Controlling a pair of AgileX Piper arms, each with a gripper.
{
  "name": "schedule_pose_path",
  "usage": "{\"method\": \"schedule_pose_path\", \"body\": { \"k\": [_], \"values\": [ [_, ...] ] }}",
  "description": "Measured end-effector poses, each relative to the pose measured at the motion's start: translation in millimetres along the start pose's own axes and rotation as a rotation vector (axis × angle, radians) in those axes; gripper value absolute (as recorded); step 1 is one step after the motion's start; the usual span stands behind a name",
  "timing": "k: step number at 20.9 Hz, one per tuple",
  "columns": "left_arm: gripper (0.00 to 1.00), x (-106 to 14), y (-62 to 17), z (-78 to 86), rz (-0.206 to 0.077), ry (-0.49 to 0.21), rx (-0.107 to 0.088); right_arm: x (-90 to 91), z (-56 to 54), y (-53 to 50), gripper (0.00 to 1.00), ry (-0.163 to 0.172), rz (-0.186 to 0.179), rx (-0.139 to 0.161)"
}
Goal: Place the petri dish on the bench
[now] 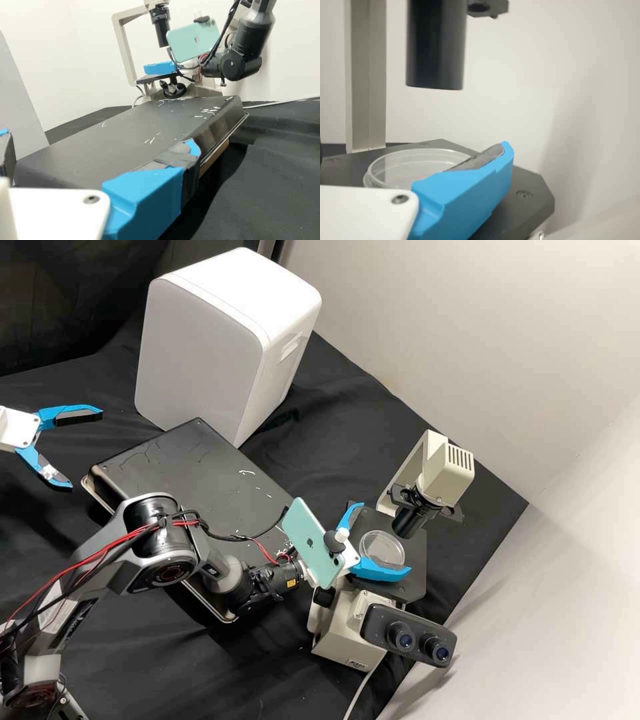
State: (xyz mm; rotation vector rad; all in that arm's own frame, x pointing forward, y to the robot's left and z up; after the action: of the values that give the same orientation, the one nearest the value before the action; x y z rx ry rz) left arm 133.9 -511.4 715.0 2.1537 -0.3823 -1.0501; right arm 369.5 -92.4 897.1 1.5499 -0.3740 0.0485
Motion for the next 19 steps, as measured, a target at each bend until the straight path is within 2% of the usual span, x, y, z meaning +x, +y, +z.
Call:
{"method": "schedule_pose_path", "body": {
  "k": [3, 6, 14, 19],
  "values": [
    [1.0, 0.0, 0.0, 0.0, 0.0, 0.0, 0.0, -3.5, -2.0, 2.0, 1.0, -0.01, -0.006, 0.066],
    [1.0, 0.0, 0.0, 0.0, 0.0, 0.0, 0.0, -9.2, -3.0, 2.7, 1.0, -0.019, -0.014, 0.084],
    [1.0, 0.8, -1.6, -0.5, -0.007, 0.012, -0.011, -12.0, -4.4, 4.2, 1.0, -0.027, -0.018, 0.094],
    [1.0, 0.9, -1.6, -0.2, -0.007, 0.01, -0.011, -12.0, -4.3, 4.3, 1.0, -0.028, -0.017, 0.095]
  ]
}}
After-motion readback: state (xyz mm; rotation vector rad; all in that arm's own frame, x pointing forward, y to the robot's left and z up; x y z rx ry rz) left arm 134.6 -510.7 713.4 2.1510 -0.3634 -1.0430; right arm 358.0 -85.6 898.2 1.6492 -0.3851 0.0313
